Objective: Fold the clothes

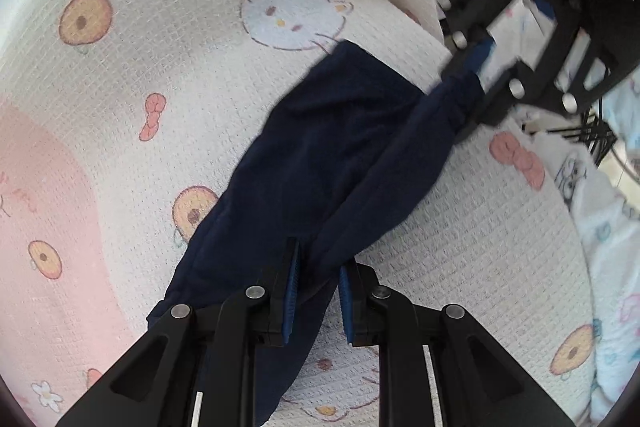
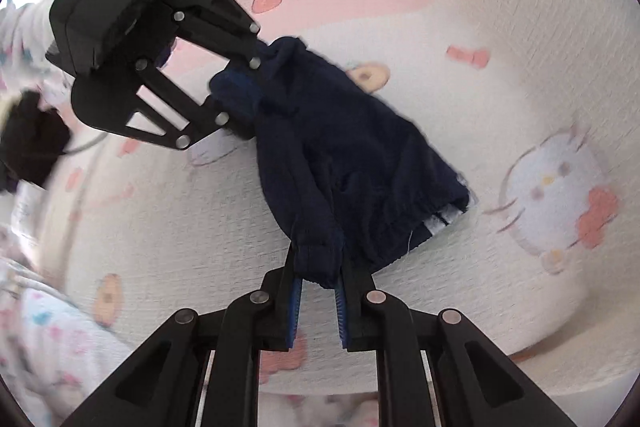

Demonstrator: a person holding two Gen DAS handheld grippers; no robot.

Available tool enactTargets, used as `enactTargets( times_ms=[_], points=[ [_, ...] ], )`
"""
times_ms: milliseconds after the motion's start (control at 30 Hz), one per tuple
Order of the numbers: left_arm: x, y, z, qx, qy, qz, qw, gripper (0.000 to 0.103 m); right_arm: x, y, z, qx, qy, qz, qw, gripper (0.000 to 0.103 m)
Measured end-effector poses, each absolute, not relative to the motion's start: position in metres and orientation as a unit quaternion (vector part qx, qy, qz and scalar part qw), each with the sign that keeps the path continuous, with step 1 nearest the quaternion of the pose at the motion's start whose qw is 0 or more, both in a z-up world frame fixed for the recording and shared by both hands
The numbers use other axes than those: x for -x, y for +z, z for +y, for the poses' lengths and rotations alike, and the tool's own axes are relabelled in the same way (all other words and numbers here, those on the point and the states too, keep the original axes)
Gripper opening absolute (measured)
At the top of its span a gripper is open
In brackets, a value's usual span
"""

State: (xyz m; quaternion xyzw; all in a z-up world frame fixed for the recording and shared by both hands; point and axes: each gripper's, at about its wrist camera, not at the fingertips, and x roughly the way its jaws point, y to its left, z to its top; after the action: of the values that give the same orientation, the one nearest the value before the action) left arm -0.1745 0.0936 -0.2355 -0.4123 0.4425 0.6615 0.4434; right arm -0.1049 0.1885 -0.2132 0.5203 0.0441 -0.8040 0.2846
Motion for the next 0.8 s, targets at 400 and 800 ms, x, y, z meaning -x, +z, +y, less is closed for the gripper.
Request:
enactTargets(
  times_ms=[400, 800],
  points=[
    [0.196, -0.22, 0.094, 0.431, 0.693, 0.396, 0.421, 0.016, 0.136, -0.204, 0.241, -0.487, -0.833, -0.123, 0.23, 0.019],
    [0.235, -0.222, 0.101, 0.464, 0.713, 0.334, 0.406, 0.016, 0.145, -0.213, 0.271, -0.468, -0.844, -0.213, 0.149, 0.018]
  ],
)
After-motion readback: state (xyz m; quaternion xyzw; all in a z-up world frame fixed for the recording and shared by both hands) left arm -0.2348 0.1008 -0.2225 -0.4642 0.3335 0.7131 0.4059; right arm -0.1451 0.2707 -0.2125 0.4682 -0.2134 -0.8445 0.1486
